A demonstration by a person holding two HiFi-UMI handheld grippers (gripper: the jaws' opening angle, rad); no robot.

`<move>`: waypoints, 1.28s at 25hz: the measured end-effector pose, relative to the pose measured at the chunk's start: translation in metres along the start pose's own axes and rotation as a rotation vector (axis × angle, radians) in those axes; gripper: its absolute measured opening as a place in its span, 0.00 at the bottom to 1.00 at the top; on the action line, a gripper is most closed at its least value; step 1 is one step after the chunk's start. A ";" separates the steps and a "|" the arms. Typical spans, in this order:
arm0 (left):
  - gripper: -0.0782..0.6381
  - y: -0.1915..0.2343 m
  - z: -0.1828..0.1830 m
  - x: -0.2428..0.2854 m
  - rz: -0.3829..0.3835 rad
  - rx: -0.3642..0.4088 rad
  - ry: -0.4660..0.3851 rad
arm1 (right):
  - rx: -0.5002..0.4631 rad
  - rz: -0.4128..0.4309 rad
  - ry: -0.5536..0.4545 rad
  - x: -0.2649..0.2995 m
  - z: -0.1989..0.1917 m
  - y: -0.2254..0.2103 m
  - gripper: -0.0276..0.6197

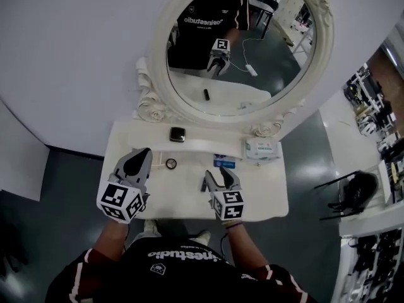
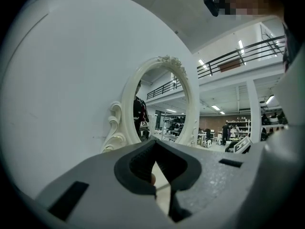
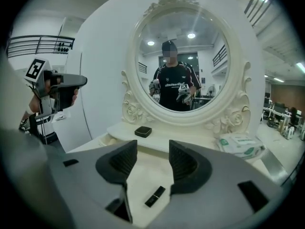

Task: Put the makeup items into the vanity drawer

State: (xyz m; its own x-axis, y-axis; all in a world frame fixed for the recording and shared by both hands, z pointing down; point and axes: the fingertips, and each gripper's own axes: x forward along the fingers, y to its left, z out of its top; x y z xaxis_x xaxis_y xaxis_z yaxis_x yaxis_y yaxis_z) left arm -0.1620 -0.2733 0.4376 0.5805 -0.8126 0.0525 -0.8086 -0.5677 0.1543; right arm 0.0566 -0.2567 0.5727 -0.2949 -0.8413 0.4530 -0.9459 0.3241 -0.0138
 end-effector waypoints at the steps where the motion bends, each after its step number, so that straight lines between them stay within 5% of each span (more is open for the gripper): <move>1: 0.12 -0.007 0.002 0.005 -0.008 0.004 -0.004 | 0.011 -0.009 -0.008 -0.005 0.002 -0.008 0.36; 8: 0.12 -0.048 0.015 0.031 -0.054 0.038 -0.013 | 0.086 -0.050 -0.067 -0.037 0.013 -0.053 0.36; 14: 0.12 -0.067 0.022 0.039 -0.055 0.139 -0.013 | 0.091 -0.056 -0.137 -0.055 0.037 -0.068 0.35; 32: 0.12 -0.040 0.072 0.007 0.114 0.178 -0.150 | 0.072 -0.052 -0.365 -0.106 0.142 -0.096 0.32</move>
State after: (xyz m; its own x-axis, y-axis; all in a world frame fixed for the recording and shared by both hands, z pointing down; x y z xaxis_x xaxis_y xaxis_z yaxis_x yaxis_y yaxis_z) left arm -0.1322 -0.2653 0.3610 0.4750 -0.8754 -0.0894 -0.8797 -0.4751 -0.0209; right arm 0.1594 -0.2596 0.3993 -0.2622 -0.9590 0.1072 -0.9643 0.2560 -0.0679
